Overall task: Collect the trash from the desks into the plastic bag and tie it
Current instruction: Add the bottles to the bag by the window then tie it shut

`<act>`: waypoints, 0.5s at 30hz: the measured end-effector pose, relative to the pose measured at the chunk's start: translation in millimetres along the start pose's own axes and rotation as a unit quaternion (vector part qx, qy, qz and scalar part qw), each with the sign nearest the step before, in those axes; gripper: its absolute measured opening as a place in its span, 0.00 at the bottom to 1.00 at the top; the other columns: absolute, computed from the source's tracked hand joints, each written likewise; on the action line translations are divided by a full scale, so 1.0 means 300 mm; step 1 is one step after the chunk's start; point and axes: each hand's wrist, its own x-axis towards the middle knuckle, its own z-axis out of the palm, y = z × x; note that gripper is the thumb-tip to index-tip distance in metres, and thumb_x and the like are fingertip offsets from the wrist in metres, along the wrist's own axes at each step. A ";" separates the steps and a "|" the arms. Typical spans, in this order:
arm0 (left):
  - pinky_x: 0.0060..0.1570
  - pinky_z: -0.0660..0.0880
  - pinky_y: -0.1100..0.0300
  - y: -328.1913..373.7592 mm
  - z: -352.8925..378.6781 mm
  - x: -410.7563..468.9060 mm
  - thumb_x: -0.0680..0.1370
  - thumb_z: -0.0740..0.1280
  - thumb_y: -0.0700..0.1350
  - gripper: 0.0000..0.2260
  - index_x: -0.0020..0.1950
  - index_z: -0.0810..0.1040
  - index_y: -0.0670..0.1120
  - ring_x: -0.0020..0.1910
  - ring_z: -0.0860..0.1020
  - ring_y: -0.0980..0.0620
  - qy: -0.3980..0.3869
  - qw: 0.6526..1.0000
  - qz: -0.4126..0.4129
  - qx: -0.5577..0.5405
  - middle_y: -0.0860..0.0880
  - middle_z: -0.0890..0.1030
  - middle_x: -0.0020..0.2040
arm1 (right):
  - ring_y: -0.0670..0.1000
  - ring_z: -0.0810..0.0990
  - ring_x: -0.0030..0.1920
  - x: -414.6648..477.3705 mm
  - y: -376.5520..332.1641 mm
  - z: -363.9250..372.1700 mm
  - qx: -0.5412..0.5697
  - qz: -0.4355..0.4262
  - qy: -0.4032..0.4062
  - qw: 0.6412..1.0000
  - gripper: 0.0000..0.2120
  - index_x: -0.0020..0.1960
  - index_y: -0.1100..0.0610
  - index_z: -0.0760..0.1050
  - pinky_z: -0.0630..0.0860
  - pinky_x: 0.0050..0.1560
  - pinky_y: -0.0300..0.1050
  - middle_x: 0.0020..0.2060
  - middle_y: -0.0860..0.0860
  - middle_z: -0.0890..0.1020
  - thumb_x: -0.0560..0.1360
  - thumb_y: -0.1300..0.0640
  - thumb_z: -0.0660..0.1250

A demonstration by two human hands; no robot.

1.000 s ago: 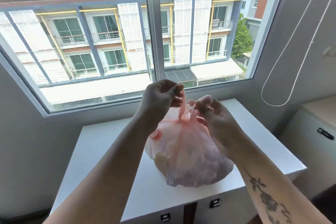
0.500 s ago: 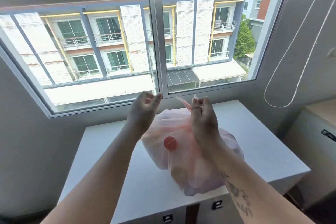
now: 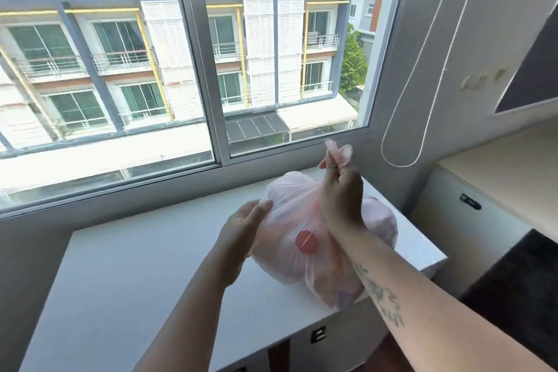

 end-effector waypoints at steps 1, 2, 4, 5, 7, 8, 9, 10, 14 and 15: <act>0.57 0.77 0.40 0.002 0.044 0.012 0.76 0.66 0.60 0.14 0.56 0.82 0.56 0.52 0.83 0.46 -0.002 1.000 0.006 0.006 0.49 0.85 0.53 | 0.42 0.72 0.35 0.027 0.012 -0.031 -0.004 -0.005 0.011 1.000 0.12 0.54 0.60 0.78 0.66 0.41 0.37 0.34 0.42 0.73 0.83 0.59 0.56; 0.57 0.78 0.41 0.004 0.090 0.024 0.76 0.66 0.60 0.14 0.56 0.82 0.56 0.52 0.83 0.47 -0.008 1.000 0.013 0.009 0.50 0.85 0.52 | 0.42 0.71 0.35 0.054 0.025 -0.065 -0.007 -0.010 0.021 1.000 0.12 0.55 0.59 0.78 0.66 0.41 0.37 0.35 0.43 0.73 0.83 0.59 0.56; 0.56 0.78 0.43 0.013 0.191 0.054 0.76 0.65 0.60 0.14 0.56 0.82 0.56 0.52 0.84 0.48 -0.024 0.999 0.024 0.015 0.50 0.85 0.52 | 0.43 0.71 0.36 0.111 0.055 -0.140 -0.003 -0.018 0.045 0.999 0.11 0.55 0.55 0.77 0.66 0.43 0.37 0.35 0.44 0.73 0.83 0.59 0.56; 0.56 0.79 0.44 0.017 0.247 0.072 0.76 0.65 0.60 0.15 0.57 0.82 0.55 0.52 0.83 0.48 -0.032 0.999 0.028 0.019 0.51 0.85 0.52 | 0.43 0.71 0.37 0.142 0.073 -0.182 -0.005 -0.018 0.057 0.998 0.12 0.57 0.56 0.78 0.67 0.43 0.36 0.35 0.45 0.73 0.83 0.59 0.56; 0.54 0.79 0.46 0.024 0.369 0.108 0.76 0.65 0.61 0.15 0.56 0.82 0.56 0.52 0.83 0.50 -0.048 0.998 0.034 0.028 0.52 0.85 0.51 | 0.42 0.71 0.37 0.210 0.119 -0.278 -0.018 -0.018 0.076 0.997 0.14 0.61 0.57 0.78 0.67 0.42 0.32 0.37 0.46 0.74 0.83 0.59 0.55; 0.54 0.80 0.47 0.028 0.434 0.128 0.75 0.64 0.61 0.15 0.56 0.82 0.57 0.52 0.83 0.51 -0.054 0.997 0.036 0.032 0.53 0.85 0.51 | 0.42 0.71 0.37 0.245 0.147 -0.330 -0.025 -0.017 0.084 0.996 0.14 0.60 0.58 0.78 0.67 0.41 0.33 0.37 0.46 0.74 0.83 0.59 0.55; 0.53 0.80 0.48 0.029 0.504 0.148 0.75 0.64 0.62 0.14 0.55 0.82 0.57 0.51 0.83 0.51 -0.057 0.997 0.037 0.035 0.53 0.85 0.50 | 0.42 0.70 0.37 0.283 0.176 -0.384 -0.033 -0.014 0.090 0.995 0.13 0.59 0.59 0.78 0.66 0.40 0.35 0.36 0.46 0.74 0.83 0.59 0.55; 0.50 0.80 0.49 0.031 0.579 0.169 0.74 0.64 0.62 0.14 0.54 0.83 0.58 0.51 0.83 0.52 -0.057 0.997 0.038 0.038 0.54 0.85 0.49 | 0.42 0.70 0.36 0.320 0.208 -0.440 -0.039 -0.009 0.095 0.995 0.13 0.57 0.58 0.78 0.66 0.40 0.38 0.35 0.45 0.73 0.83 0.59 0.56; 0.38 0.74 0.63 0.031 0.901 0.264 0.73 0.65 0.62 0.13 0.51 0.83 0.59 0.45 0.83 0.58 -0.055 0.996 0.047 0.050 0.58 0.85 0.46 | 0.41 0.70 0.35 0.491 0.364 -0.671 -0.042 -0.001 0.111 0.993 0.12 0.61 0.54 0.75 0.67 0.41 0.31 0.36 0.45 0.73 0.83 0.59 0.55; 0.39 0.75 0.63 0.029 0.987 0.294 0.73 0.65 0.62 0.12 0.51 0.82 0.61 0.45 0.83 0.60 -0.056 0.996 0.051 0.054 0.59 0.85 0.46 | 0.40 0.71 0.35 0.538 0.414 -0.731 -0.045 0.001 0.114 0.992 0.12 0.61 0.52 0.75 0.67 0.41 0.31 0.36 0.44 0.74 0.83 0.58 0.55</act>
